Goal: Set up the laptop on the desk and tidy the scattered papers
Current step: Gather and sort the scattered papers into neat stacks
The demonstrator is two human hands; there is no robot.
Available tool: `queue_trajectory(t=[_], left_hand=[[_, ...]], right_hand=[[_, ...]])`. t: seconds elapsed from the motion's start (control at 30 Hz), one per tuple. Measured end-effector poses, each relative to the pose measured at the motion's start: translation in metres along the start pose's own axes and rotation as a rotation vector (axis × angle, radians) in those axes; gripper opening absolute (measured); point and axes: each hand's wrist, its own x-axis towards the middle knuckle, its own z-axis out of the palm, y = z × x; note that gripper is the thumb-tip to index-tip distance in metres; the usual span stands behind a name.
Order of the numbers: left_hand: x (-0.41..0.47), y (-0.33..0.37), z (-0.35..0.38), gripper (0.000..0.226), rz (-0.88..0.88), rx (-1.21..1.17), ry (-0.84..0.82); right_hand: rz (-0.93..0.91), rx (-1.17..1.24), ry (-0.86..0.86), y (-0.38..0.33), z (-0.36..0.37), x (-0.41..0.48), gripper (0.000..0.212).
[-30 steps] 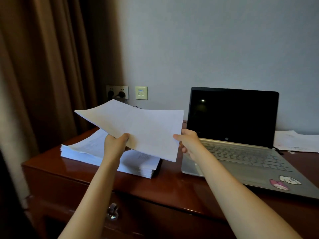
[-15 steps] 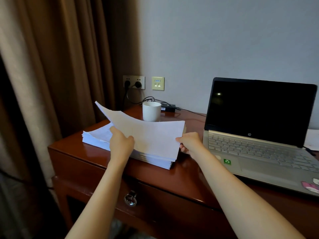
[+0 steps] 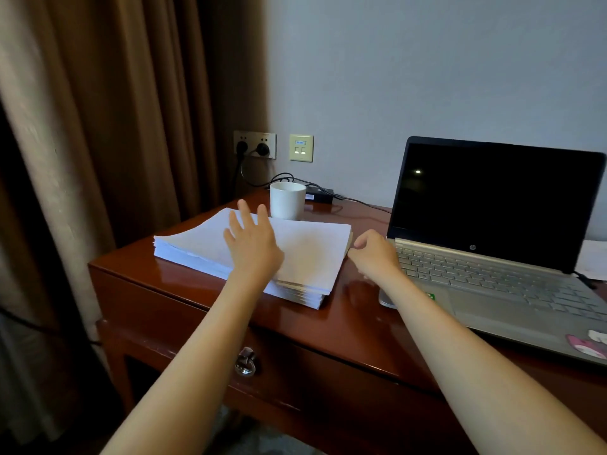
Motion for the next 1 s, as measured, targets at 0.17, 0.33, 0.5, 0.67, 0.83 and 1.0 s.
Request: queue_trajectory(t=[0.17,0.33,0.5,0.67,0.83,1.0], left_hand=[[0.001,0.051,0.001,0.066,0.344,0.133,-0.182],[-0.004,0.105,0.007,0.062,0.56,0.145,-0.288],[-0.014,0.158,0.007,0.058,0.743,0.208,-0.354],[-0.034,0.222,0.009,0.054,0.915,0.203,-0.35],[-0.06,0.277,0.018,0.05,1.039,0.178,-0.332],[-0.082,0.319,0.032,0.048,1.083,0.2,-0.394]], right_hand=[[-0.04,-0.054,0.019,0.019,-0.033,0.004,0.018],[-0.126,-0.322,0.024,0.045,-0.07,0.002,0.024],[-0.092,-0.539,0.077,0.081,-0.107,-0.011,0.033],[0.004,-0.616,0.089,0.125,-0.152,-0.021,0.034],[0.141,-0.647,0.096,0.17,-0.2,-0.034,0.029],[0.262,-0.724,0.121,0.209,-0.237,-0.053,0.029]])
